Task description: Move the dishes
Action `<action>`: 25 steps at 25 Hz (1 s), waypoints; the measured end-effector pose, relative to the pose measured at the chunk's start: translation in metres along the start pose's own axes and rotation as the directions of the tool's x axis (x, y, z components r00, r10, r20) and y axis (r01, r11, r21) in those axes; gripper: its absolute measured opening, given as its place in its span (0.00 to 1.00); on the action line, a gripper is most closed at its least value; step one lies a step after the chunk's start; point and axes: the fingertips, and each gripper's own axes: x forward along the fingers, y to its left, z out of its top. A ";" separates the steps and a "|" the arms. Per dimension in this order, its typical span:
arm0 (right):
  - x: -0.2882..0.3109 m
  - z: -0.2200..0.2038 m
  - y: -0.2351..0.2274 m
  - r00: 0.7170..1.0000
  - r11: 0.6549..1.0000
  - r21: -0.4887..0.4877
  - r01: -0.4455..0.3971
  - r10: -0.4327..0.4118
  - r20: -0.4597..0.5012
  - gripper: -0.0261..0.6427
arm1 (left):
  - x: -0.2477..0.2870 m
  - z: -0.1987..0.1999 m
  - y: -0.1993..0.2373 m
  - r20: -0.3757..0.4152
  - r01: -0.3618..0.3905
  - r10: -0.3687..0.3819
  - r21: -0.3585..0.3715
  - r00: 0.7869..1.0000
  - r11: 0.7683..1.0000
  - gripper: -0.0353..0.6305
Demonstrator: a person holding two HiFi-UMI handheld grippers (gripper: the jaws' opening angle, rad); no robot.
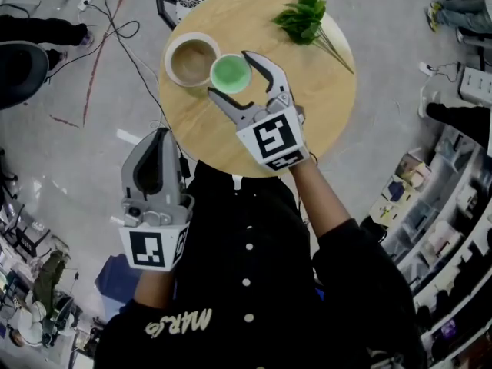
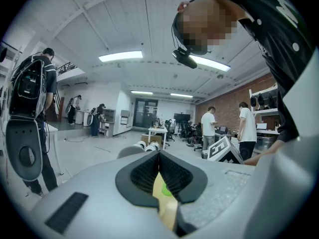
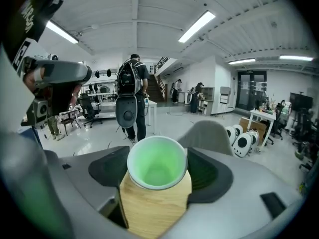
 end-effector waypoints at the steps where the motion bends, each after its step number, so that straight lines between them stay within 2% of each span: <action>1: -0.010 -0.006 -0.008 1.000 1.000 0.012 0.019 -0.019 -0.004 0.58 | 0.002 0.001 -0.005 -0.003 0.008 -0.008 0.002 1.000 1.000 0.06; 6: -0.062 -0.044 -0.050 0.991 0.991 0.033 0.132 -0.131 -0.042 0.58 | 0.013 0.003 -0.026 -0.002 0.052 -0.052 0.007 0.999 0.999 0.06; 12: -0.133 -0.093 -0.097 0.956 0.955 0.091 0.283 -0.273 -0.106 0.58 | 0.018 0.007 -0.049 -0.004 0.084 -0.084 0.024 0.996 0.996 0.06; 17: -0.171 -0.128 -0.116 0.935 0.935 0.099 0.340 -0.325 -0.141 0.58 | 0.018 0.008 -0.066 -0.017 0.107 -0.107 0.040 0.994 0.993 0.06; 25: -0.181 -0.179 -0.125 0.912 0.909 0.130 0.396 -0.372 -0.175 0.58 | 0.016 -0.002 -0.085 -0.040 0.126 -0.124 0.044 0.991 0.991 0.06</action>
